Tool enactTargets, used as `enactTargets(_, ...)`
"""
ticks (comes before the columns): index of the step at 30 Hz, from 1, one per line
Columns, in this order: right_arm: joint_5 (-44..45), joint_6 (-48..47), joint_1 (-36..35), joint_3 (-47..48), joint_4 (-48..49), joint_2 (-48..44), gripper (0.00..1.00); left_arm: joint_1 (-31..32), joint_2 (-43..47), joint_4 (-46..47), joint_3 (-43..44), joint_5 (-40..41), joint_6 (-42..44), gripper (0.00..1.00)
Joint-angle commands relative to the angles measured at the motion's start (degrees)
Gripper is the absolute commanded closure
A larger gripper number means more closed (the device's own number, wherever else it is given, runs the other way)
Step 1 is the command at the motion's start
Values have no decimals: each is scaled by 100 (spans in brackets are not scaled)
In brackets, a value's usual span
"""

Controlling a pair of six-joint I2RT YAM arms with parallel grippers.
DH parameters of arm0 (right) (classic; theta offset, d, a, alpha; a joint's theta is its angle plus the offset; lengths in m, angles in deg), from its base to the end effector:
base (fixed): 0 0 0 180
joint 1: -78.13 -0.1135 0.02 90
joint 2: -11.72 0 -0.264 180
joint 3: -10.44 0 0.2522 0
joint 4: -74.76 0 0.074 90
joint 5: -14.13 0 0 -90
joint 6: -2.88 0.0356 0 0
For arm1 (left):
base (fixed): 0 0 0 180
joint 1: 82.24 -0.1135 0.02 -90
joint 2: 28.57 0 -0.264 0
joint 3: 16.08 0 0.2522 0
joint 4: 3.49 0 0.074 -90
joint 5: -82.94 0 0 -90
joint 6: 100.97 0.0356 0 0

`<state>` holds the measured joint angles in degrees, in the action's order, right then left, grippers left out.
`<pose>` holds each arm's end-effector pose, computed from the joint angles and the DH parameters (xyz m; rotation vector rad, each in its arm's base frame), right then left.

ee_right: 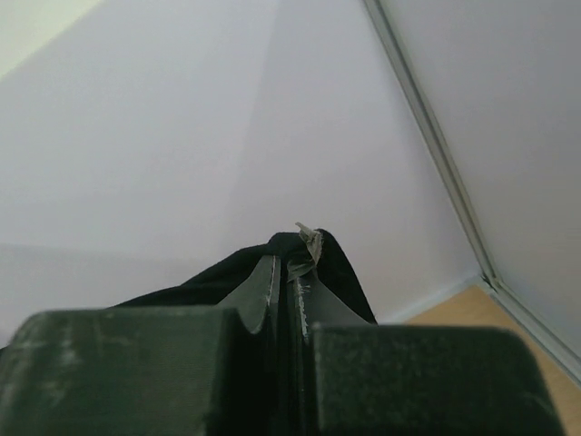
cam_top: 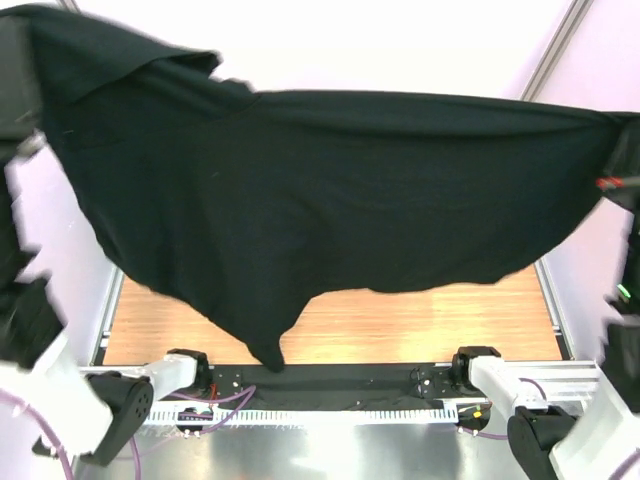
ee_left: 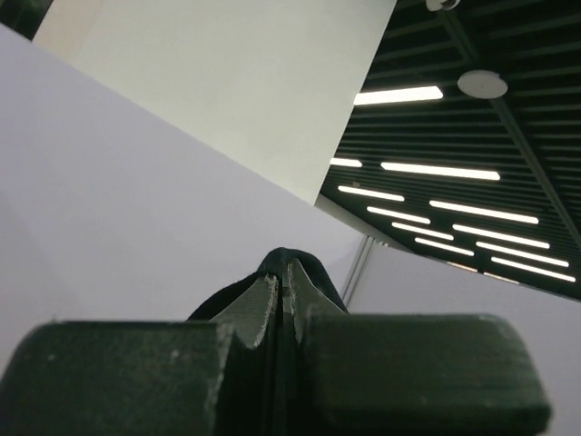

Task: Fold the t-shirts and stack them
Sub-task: Flatten the tshirt out

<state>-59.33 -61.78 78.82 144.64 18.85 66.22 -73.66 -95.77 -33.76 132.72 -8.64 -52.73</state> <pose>0.0106 -0.0103 0.6202 0.5079 1.0610 0.2128 0.0226 -0.0044 0.6919 -0.1727 0.6757 -0.8534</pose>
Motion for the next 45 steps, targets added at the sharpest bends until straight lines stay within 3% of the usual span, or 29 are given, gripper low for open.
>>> enactTargets(1,1158,-135,1,-1222,777,122,99,3,-820,359,-723,-105,18,99)
enactTargets(6,1782,-547,1,-2777,1831,437,99,21,-1786,869,-1261,-289,299,99)
enactTargets(9,1960,-1005,123,-3210,2456,965,99,21,-3057,1097,-955,-422,475,100)
enactTargets(14,1730,-970,344,-2905,2738,1677,99,-23,-4186,975,335,-413,564,100)
enactTargets(17,1713,-1110,353,-2720,2843,1819,99,-41,-4345,1018,523,-413,511,100)
enactTargets(26,1774,-1269,353,-2297,2502,1249,99,-67,-3424,966,172,-422,581,100)
enactTargets(31,1783,-1330,353,-2034,2089,747,99,-67,-2387,869,-276,-387,581,100)
enactTargets(39,1686,-1418,344,-761,1201,27,98,-49,-640,676,-768,-106,607,99)
enactTargets(45,1862,-1585,274,-372,1051,-229,99,390,-136,482,-620,115,968,100)
